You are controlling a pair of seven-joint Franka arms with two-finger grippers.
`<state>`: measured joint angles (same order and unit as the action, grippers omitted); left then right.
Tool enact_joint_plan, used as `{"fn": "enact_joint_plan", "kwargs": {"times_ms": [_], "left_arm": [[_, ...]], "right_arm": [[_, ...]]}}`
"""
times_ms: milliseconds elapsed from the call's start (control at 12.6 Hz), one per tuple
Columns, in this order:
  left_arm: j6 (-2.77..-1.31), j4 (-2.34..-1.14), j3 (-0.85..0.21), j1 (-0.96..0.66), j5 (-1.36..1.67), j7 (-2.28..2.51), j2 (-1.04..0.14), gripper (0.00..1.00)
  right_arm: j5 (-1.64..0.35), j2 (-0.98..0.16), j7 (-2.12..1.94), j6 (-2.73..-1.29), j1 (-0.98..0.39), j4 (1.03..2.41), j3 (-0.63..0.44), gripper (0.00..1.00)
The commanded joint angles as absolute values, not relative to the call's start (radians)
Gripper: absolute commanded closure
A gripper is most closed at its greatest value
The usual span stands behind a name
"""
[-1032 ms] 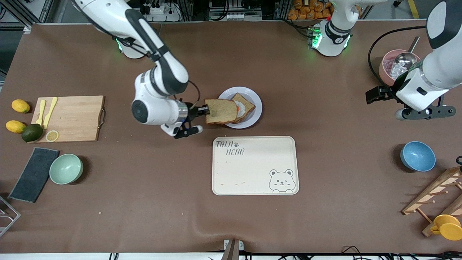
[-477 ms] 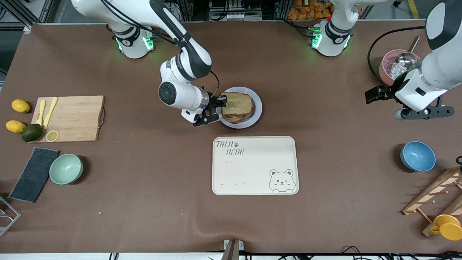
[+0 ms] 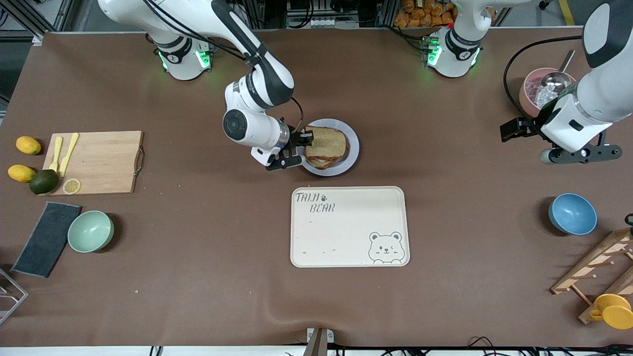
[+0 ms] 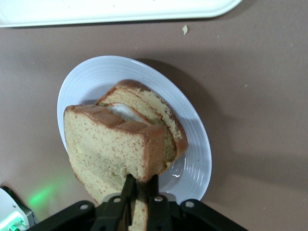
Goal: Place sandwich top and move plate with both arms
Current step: 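Lay the bread slice onto the egg toast with the right gripper, then open and withdraw the right gripper while the left gripper reaches the plate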
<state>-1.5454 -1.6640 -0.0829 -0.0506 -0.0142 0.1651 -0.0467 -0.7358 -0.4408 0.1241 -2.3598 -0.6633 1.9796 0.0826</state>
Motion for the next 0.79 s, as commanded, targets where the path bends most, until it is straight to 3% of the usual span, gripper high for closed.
{"fn": "enact_joint_plan", "kwargs": {"times_ms": [0,159,477,715], "left_arm": [[-1.542,-1.693,-0.083,-0.048,-0.005,0.179,-0.017,0.00],[-1.542,-1.695,-0.083,-0.048,-0.005,0.179,-0.017,0.00],[-1.542,-1.697,-0.083,-0.046,-0.002,0.179,-0.017,0.00],[-1.554,-1.706,-0.078,-0.009,0.190,0.173,-0.035,0.00]], "right_arm": [[-0.759,-0.449,0.166,-2.370,-0.681,1.971,0.069,0.19],[-0.758,-0.457,0.166,-2.370,-0.678,1.971,0.068,0.02],[-0.755,-0.440,0.163,-2.350,-0.644,1.960,0.058,0.00],[-0.721,-0.408,0.163,-2.165,-0.594,1.902,-0.012,0.00]]}}
